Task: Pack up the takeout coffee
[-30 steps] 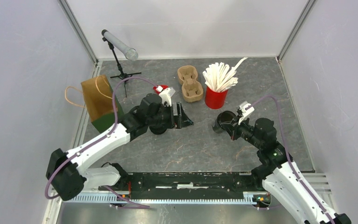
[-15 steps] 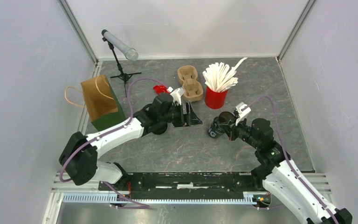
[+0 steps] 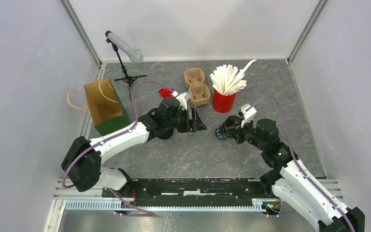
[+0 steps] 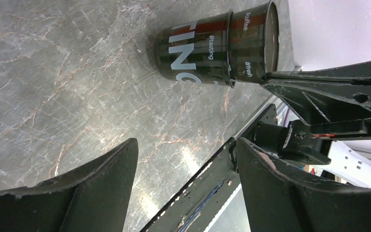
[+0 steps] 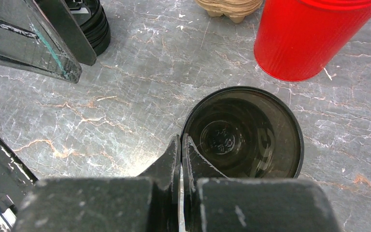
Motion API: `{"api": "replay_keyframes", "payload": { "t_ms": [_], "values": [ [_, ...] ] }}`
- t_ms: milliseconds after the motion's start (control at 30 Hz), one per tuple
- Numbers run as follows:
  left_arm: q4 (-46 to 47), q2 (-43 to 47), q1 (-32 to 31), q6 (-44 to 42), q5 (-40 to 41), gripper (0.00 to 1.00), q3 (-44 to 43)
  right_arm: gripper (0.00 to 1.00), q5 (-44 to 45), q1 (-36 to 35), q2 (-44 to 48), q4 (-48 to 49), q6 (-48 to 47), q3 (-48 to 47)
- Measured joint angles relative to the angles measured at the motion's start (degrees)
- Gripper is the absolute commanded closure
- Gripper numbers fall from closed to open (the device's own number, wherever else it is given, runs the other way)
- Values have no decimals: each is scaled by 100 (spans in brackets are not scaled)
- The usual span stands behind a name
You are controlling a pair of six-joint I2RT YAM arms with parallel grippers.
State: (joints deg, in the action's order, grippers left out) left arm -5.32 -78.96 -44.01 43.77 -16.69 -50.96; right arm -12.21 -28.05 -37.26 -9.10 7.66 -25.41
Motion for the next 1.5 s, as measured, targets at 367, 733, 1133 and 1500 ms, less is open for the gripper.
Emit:
{"api": "replay_keyframes", "payload": {
  "t_ms": [367, 733, 1133, 1500],
  "values": [
    [-590, 452, 0, -269, 481, 20, -13, 100, 92, -118, -234, -369, -24, -623],
    [-1617, 1093, 0, -638, 1296, 18, -691, 100, 173, -341, -470, -640, -109, -1366],
    [-2481, 2028, 0, -780, 2251, 18, -907, 100, 533, -1700, -1438, -192, -94, -1832],
    [-2848, 2977, 0, -782, 2857, 17, -579, 100, 2118, -2837, -3106, 164, -205, -2052]
  ]
}}
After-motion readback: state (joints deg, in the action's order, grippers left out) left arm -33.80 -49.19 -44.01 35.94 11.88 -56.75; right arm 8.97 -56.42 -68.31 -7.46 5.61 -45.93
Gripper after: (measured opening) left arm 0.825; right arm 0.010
